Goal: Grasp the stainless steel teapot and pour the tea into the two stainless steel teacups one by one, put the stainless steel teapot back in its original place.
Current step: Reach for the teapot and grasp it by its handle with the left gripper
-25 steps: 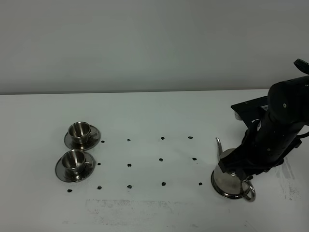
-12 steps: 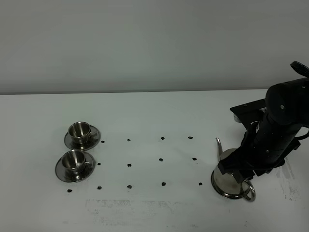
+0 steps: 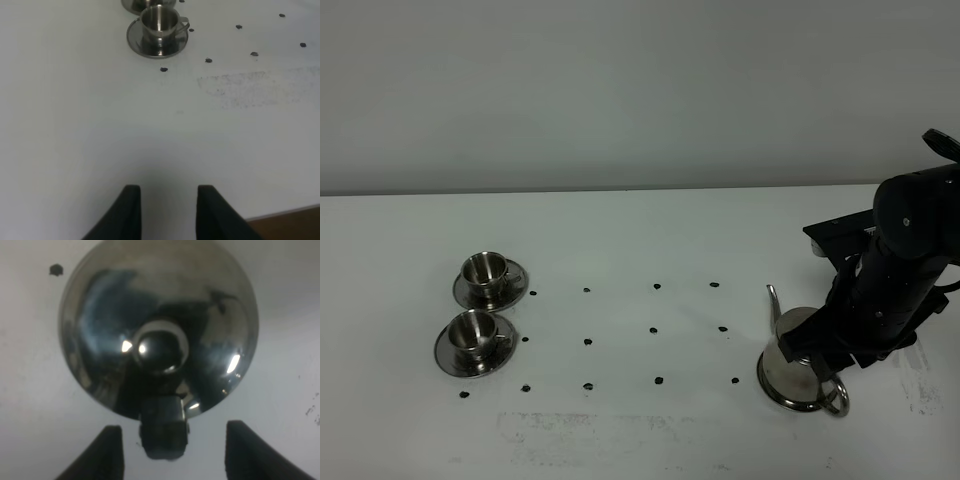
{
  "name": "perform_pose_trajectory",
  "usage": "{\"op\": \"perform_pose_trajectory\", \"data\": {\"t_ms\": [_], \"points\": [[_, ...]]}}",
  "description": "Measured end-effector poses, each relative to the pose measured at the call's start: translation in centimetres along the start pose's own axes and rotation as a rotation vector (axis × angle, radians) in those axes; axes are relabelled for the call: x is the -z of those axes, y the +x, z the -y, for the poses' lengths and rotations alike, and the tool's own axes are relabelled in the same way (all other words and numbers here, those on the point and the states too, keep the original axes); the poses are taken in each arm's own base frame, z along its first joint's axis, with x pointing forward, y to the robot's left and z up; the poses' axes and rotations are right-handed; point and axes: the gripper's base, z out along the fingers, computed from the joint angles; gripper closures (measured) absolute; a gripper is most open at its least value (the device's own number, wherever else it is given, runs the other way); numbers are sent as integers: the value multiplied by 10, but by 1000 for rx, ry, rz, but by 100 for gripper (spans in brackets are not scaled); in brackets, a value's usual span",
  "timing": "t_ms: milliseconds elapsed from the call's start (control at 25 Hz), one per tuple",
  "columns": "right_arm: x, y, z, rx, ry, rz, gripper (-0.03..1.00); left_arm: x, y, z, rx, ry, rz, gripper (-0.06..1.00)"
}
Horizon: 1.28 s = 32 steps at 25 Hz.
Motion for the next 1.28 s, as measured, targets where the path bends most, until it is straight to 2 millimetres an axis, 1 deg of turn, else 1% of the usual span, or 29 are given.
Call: {"op": "perform_pose_trajectory", "data": {"t_ms": [560, 880, 960, 1000, 1040, 1160, 1280], "points": [[-29, -4, 5, 27, -2, -56, 51, 0, 0, 0, 0, 0, 0, 64], [-32, -5, 7, 31, 0, -53, 51, 0, 0, 0, 0, 0, 0, 64], [-33, -5, 7, 34, 0, -55, 54, 0, 0, 0, 0, 0, 0, 64], [-33, -5, 7, 34, -1, -55, 56, 0, 0, 0, 0, 0, 0, 64], [-33, -5, 7, 36, -1, -55, 61, 0, 0, 0, 0, 0, 0, 64], [-34, -6, 7, 60, -2, -47, 78, 0, 0, 0, 0, 0, 0, 64], [-34, -7, 7, 92, -4, -40, 78, 0, 0, 0, 0, 0, 0, 64]]}}
